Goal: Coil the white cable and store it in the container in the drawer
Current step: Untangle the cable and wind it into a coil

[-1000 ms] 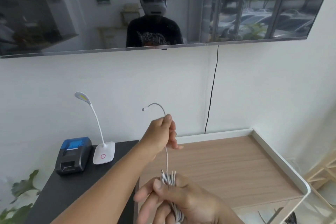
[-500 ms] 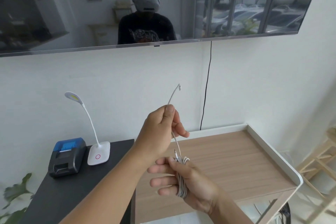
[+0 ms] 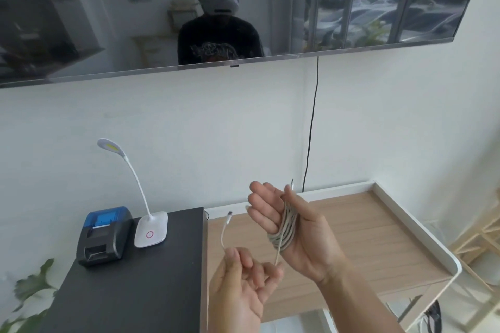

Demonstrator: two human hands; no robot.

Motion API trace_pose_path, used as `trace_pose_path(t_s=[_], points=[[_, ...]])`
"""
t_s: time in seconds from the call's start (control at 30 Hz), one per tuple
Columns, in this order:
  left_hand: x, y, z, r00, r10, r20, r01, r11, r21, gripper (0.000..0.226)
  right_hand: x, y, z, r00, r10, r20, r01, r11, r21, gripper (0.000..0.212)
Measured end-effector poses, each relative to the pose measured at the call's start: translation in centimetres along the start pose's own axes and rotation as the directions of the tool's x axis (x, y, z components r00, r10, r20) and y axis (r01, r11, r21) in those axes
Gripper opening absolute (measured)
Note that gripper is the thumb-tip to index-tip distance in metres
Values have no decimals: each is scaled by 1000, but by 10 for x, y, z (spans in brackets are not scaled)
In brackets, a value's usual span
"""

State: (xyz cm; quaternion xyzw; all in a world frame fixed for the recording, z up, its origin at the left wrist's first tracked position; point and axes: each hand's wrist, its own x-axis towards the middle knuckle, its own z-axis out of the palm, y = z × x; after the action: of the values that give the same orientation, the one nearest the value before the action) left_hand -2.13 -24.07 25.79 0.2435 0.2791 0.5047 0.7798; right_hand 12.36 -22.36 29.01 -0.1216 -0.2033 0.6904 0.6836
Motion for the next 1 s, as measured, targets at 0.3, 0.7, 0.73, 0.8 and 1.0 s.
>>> trace_pose_path(t_s=[0.3,0.7,0.73,0.8,1.0], points=[[44,31,-16,989,-141,-33,144,920,365,49,-24,25,28,954,143,264,-94,977,-190,26],[63,105,52,940,-35,338,-335,72,939,33,-26,33,7,925,336,179,-248,888,-387,39],[60,103,53,938,34,345,-347,48,937,32,-25,33,4,931,323,169,-242,894,-378,40],[52,98,58,925,135,356,-358,-12,934,26,-25,33,-1,944,296,146,-226,901,-370,42],[23,64,63,818,418,395,-386,-110,916,16,-25,32,-10,981,165,103,-131,953,-274,46]])
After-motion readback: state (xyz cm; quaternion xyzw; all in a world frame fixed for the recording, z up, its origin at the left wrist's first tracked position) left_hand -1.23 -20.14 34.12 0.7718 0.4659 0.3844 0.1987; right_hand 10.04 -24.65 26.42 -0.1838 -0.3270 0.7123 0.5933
